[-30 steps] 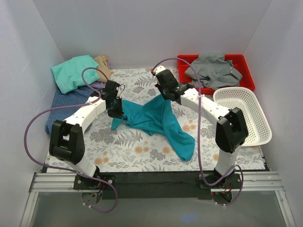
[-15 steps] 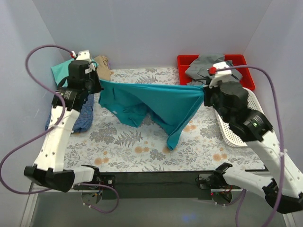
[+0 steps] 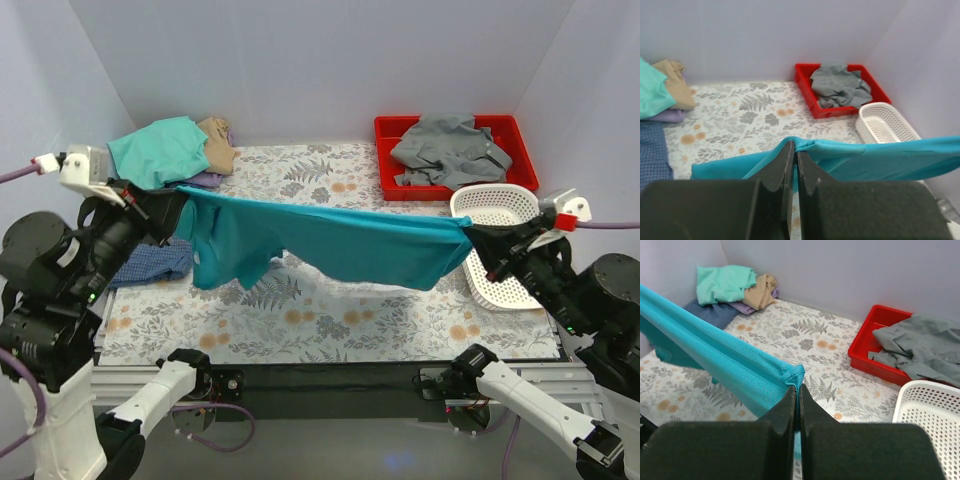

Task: Fold and stack the t-shirts
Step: Flatten the tshirt out, then fold the tshirt

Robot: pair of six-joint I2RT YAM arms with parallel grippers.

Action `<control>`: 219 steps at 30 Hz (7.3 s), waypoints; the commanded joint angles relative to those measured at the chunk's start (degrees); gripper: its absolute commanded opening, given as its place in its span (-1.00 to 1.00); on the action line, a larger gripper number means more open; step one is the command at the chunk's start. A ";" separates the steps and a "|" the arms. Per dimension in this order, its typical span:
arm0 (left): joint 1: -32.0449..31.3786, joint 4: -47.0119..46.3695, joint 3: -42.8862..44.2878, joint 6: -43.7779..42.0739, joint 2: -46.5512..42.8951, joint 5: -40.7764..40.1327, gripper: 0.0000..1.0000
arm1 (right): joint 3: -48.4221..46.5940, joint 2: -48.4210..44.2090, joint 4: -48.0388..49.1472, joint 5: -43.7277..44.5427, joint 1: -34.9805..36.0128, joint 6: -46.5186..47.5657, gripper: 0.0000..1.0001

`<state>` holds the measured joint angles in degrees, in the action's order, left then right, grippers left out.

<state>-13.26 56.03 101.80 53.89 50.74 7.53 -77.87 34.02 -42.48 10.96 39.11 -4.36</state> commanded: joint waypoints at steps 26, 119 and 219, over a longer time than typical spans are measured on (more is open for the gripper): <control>0.07 -3.37 -20.92 -2.29 13.75 -20.18 -1.00 | 6.58 24.50 10.21 20.32 -0.53 6.55 -0.97; -1.33 -18.68 -12.94 7.29 60.53 -9.21 -0.40 | 12.30 56.15 17.69 -6.30 -17.58 -3.20 -0.17; 9.83 -23.86 -25.16 8.69 57.54 6.53 -0.13 | 28.03 56.15 34.22 -29.33 -32.34 -22.62 -0.17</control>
<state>-3.49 33.23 75.13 62.96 108.49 12.75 -50.15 91.59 -13.32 -14.39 6.83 -24.08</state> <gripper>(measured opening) 0.436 0.409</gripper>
